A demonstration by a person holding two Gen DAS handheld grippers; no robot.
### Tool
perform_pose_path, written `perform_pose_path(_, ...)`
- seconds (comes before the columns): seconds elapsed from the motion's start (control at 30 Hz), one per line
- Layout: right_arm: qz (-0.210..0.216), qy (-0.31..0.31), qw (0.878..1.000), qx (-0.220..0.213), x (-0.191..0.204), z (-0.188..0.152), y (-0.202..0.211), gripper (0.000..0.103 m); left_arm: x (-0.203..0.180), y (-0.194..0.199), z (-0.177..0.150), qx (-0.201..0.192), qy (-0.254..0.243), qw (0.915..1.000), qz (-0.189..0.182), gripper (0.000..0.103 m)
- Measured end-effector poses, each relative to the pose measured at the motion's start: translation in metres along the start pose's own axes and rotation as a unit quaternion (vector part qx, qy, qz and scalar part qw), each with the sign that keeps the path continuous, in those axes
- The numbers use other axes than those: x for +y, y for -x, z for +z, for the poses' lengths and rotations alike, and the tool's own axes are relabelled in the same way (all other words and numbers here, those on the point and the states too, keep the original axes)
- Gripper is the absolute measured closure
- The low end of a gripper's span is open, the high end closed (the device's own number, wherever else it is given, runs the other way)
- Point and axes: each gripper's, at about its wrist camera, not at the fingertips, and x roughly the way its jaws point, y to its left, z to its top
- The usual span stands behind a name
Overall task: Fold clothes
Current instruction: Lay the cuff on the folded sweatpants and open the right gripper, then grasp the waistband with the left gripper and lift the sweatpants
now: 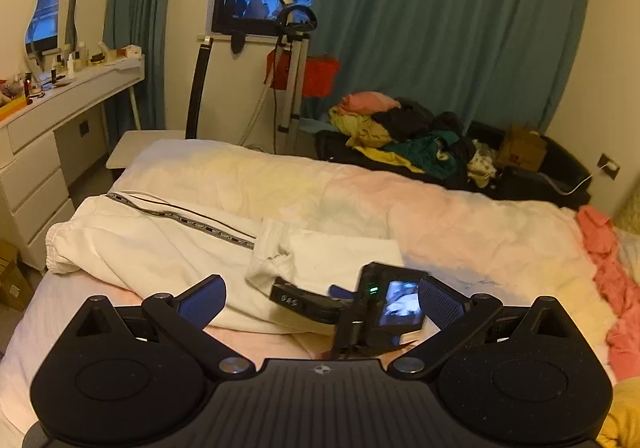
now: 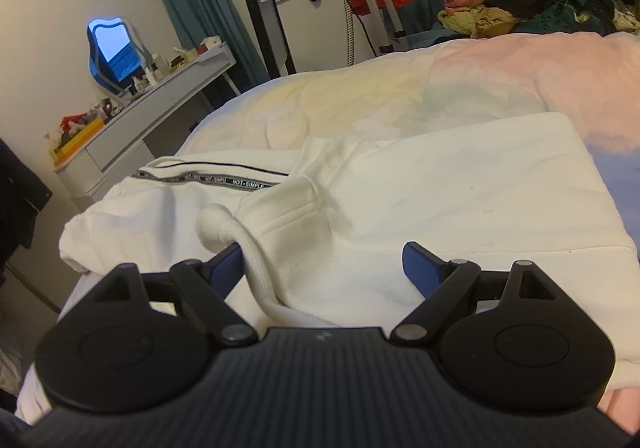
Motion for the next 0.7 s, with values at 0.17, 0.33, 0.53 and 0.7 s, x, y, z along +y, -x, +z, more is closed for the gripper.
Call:
perform_pose_path(0.17,-0.008,0.009,1.0,-0.007,0.001,0.001,0.002,0.017,0.049,-0.056,-0.018,0.028,0.005,0.9996,0.002,0.0)
perform_pose_path(0.33,-0.017,0.027,0.999,-0.014,0.006,0.001,0.004,0.017,0.145,-0.117,-0.035,0.076,0.068,0.9945,0.023,0.001)
perform_pose_path(0.53,-0.027,0.041,0.998,-0.025,0.006,-0.003,0.017,0.017,0.284,-0.192,-0.068,0.139,0.286,0.9477,0.022,0.007)
perform_pose_path(0.7,-0.034,0.045,0.998,-0.037,0.002,-0.009,0.04,0.017,0.341,-0.231,-0.082,0.114,0.394,0.9121,0.008,0.014)
